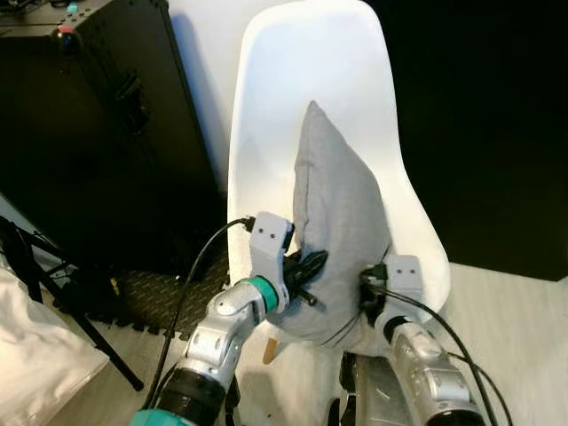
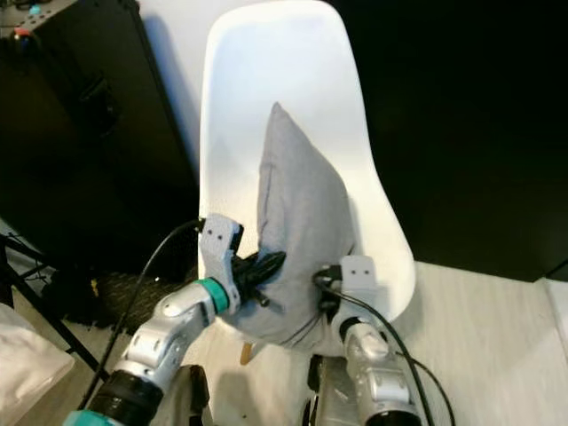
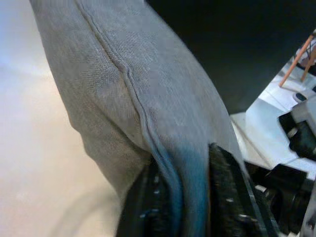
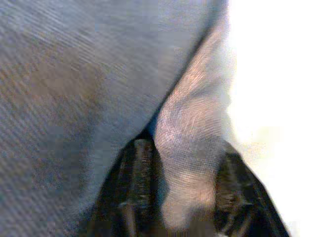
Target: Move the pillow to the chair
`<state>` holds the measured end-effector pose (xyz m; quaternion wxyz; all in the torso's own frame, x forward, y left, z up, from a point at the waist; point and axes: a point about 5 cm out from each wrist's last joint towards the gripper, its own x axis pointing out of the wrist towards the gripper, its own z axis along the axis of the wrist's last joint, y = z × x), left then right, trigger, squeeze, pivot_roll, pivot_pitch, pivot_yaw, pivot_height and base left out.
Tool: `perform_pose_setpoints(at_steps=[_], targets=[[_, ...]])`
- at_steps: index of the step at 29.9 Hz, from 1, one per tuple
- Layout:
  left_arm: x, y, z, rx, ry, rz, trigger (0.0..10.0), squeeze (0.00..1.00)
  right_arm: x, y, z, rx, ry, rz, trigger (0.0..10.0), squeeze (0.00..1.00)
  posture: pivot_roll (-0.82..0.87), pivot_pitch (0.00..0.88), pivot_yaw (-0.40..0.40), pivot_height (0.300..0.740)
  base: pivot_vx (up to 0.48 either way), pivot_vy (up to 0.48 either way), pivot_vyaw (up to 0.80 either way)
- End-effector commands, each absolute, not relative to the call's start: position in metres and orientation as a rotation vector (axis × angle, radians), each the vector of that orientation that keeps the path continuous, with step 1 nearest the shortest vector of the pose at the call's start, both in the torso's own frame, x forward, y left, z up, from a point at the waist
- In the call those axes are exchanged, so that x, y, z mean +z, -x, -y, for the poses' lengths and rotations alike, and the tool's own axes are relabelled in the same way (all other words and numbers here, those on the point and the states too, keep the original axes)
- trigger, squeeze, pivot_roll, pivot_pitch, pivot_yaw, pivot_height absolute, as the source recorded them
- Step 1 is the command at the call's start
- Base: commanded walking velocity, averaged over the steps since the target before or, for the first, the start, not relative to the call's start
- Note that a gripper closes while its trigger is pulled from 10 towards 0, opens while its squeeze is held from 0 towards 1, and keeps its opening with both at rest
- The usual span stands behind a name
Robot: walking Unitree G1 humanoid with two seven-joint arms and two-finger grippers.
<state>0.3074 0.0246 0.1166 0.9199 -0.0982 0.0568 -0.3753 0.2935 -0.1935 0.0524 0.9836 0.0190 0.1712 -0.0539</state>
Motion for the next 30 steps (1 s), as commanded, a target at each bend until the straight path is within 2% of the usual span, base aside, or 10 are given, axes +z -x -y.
perform_pose_setpoints(at_steps=[1, 6, 11, 19, 20, 21, 27, 28, 29, 30], targets=[[0.121, -0.305, -0.019, -0.814, 0.225, -0.103, 10.0, 1.00, 0.067, -0.300, 0.196, -0.149, -0.052, -0.267, 10.0, 1.00, -0.02, 0.072, 0.142, 0.591, 0.000, 0.000, 0.00], [0.122, -0.305, -0.019, -0.819, 0.230, -0.100, 10.0, 1.00, 0.069, -0.300, 0.199, -0.162, -0.055, -0.255, 10.0, 1.00, -0.02, 0.072, 0.142, 0.591, 0.000, 0.000, 0.00], [0.138, -0.314, -0.028, -0.792, 0.241, -0.033, 10.0, 1.00, 0.104, -0.298, 0.225, -0.378, -0.015, -0.058, 10.0, 1.00, -0.01, 0.071, 0.142, 0.591, 0.000, 0.000, 0.00], [0.149, -0.326, -0.042, -0.730, 0.263, 0.024, 10.0, 1.00, 0.122, -0.300, 0.230, -0.401, -0.008, 0.059, 10.0, 1.00, -0.01, 0.071, 0.142, 0.591, 0.000, 0.000, 0.00], [0.157, -0.332, -0.055, -0.729, 0.290, 0.053, 10.0, 0.00, 0.128, -0.301, 0.230, -0.401, -0.010, 0.096, 10.0, 1.00, -0.02, 0.067, 0.147, 0.591, 0.000, 0.000, 0.00], [0.164, -0.336, -0.066, -0.728, 0.307, 0.078, 10.0, 0.00, 0.131, -0.302, 0.231, -0.401, -0.012, 0.119, 10.0, 1.00, -0.02, 0.067, 0.147, 0.591, 0.000, 0.000, 0.00], [0.170, -0.340, -0.077, -0.719, 0.314, 0.101, 10.0, 0.00, 0.133, -0.303, 0.231, -0.404, -0.013, 0.128, 10.0, 1.00, -0.01, 0.058, 0.141, 0.591, 0.000, 0.000, 0.00], [0.175, -0.343, -0.089, -0.691, 0.318, 0.124, 10.0, 0.00, 0.134, -0.304, 0.231, -0.402, -0.015, 0.132, 10.0, 0.73, -0.01, 0.058, 0.141, 0.591, 0.000, 0.000, 0.00], [0.175, -0.343, -0.089, -0.691, 0.318, 0.124, 10.0, 0.00, 0.134, -0.304, 0.231, -0.402, -0.015, 0.132, 10.0, 0.73, -0.01, 0.058, 0.141, 0.591, 0.000, 0.000, 0.00], [0.180, -0.347, -0.101, -0.648, 0.309, 0.148, 10.0, 0.00, 0.134, -0.307, 0.228, -0.376, -0.013, 0.133, 10.0, 0.00, -0.01, 0.048, 0.135, 0.591, 0.000, 0.000, 0.00]])
